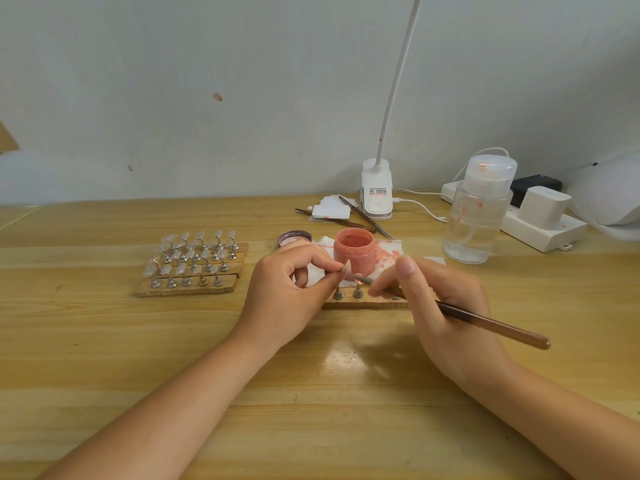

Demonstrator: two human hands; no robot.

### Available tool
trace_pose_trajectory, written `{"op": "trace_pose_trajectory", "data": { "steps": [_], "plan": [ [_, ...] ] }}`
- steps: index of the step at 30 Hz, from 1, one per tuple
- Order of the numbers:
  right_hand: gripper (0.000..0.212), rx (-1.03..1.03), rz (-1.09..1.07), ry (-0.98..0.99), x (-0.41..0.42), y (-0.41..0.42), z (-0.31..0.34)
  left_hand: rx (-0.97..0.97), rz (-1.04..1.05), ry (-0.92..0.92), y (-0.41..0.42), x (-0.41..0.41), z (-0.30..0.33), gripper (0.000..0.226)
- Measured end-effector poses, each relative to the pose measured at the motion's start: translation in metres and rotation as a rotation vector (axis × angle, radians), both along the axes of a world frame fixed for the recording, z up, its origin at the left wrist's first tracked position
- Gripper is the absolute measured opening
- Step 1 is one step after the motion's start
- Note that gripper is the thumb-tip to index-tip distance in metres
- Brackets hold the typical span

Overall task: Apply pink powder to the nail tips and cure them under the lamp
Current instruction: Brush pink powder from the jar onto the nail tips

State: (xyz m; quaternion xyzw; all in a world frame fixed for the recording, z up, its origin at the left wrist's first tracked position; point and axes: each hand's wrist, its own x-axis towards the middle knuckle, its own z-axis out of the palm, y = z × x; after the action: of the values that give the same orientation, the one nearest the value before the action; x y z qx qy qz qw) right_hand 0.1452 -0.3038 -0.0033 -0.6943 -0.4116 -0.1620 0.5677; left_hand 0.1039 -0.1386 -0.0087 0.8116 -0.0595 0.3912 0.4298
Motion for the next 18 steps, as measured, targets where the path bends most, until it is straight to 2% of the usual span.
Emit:
{"op": "trace_pose_trajectory", "data": {
  "steps": [14, 18],
  "plan": [
    [0.041, 0.009, -0.016, -0.025, 0.0013, -0.0011, -0.0006, -0.023, 0.006, 0.034, 0.0003, -0.0012, 0.0009, 0.025],
    [0.046, 0.008, 0.071, 0.003, 0.0006, -0.0014, -0.0029, -0.045, 0.007, 0.069, -0.0001, -0.0018, 0.0019, 0.026]
  ]
}}
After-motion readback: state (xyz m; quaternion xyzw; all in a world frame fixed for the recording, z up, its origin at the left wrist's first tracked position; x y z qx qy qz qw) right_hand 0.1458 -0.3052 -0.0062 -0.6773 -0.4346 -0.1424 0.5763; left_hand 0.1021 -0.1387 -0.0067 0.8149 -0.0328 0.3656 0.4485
